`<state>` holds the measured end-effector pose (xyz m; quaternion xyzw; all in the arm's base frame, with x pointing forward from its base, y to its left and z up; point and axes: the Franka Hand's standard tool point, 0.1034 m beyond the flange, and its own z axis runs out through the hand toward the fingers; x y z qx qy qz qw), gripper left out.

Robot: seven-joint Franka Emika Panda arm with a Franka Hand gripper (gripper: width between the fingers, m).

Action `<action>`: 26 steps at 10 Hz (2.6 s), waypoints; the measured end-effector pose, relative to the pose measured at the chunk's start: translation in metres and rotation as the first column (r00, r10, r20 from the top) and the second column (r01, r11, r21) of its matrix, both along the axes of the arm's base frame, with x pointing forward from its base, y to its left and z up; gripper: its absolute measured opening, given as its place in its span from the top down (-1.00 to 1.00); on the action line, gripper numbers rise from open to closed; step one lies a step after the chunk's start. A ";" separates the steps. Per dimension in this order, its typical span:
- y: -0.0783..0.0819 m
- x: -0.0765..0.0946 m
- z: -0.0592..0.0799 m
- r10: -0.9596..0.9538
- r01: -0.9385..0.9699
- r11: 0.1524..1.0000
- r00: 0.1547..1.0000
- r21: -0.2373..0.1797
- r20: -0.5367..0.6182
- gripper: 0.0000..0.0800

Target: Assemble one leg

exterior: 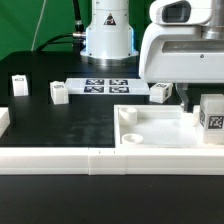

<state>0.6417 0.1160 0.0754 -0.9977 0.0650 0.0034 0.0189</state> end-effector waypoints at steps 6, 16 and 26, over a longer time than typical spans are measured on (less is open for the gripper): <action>0.002 -0.001 -0.001 -0.271 0.271 0.963 0.963 0.007 -0.008 0.27; -0.003 -0.004 -0.002 -0.983 0.987 0.164 0.163 -0.001 -0.081 0.27; -0.002 -0.006 -0.001 -0.868 0.871 0.491 0.489 0.003 -0.088 -0.62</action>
Offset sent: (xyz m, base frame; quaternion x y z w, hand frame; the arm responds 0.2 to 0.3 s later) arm 0.0000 0.0000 0.0000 0.0000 0.0000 0.0000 1.0000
